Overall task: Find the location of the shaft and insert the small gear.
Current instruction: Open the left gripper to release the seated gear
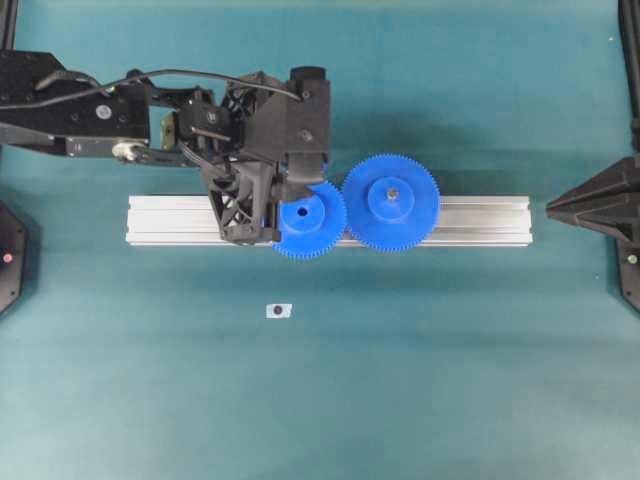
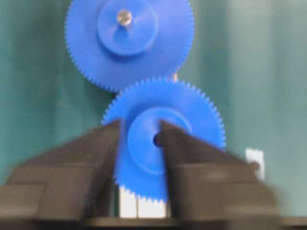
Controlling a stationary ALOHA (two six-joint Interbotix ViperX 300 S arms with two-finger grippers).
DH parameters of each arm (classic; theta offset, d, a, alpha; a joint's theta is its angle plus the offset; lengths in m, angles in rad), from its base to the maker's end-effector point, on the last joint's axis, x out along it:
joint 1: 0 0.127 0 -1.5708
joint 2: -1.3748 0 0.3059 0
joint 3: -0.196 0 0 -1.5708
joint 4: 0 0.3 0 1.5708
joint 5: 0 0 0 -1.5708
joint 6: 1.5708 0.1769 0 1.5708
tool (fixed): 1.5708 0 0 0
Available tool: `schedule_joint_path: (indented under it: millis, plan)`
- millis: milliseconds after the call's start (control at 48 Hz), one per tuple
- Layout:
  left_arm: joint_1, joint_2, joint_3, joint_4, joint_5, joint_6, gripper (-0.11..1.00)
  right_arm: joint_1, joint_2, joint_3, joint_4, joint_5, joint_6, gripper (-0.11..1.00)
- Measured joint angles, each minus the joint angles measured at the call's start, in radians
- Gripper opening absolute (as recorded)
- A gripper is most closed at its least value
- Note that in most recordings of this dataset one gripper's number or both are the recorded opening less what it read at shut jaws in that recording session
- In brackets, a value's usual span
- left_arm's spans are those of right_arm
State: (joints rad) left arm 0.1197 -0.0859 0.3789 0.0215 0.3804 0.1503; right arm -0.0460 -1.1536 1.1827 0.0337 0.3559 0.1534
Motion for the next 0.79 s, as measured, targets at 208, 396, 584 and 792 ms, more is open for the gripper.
schedule_joint_path:
  millis: [208,396,584,792]
  plan:
    - [0.002,0.023,0.044,0.0,-0.041,0.0,0.0,0.0,0.0,0.0,-0.002,0.0,0.0,0.14]
    - [0.0,0.095,0.072,0.0,-0.055,-0.002,0.0,0.0,0.0,0.0,-0.002,0.0,0.0,0.14]
    - [0.002,0.133,0.054,0.0,-0.052,-0.002,0.0,0.0,0.0,0.0,0.0,0.0,0.0,0.14]
    - [0.0,0.109,0.009,0.0,-0.048,-0.002,0.0,0.0,0.0,0.0,-0.002,0.0,0.002,0.14]
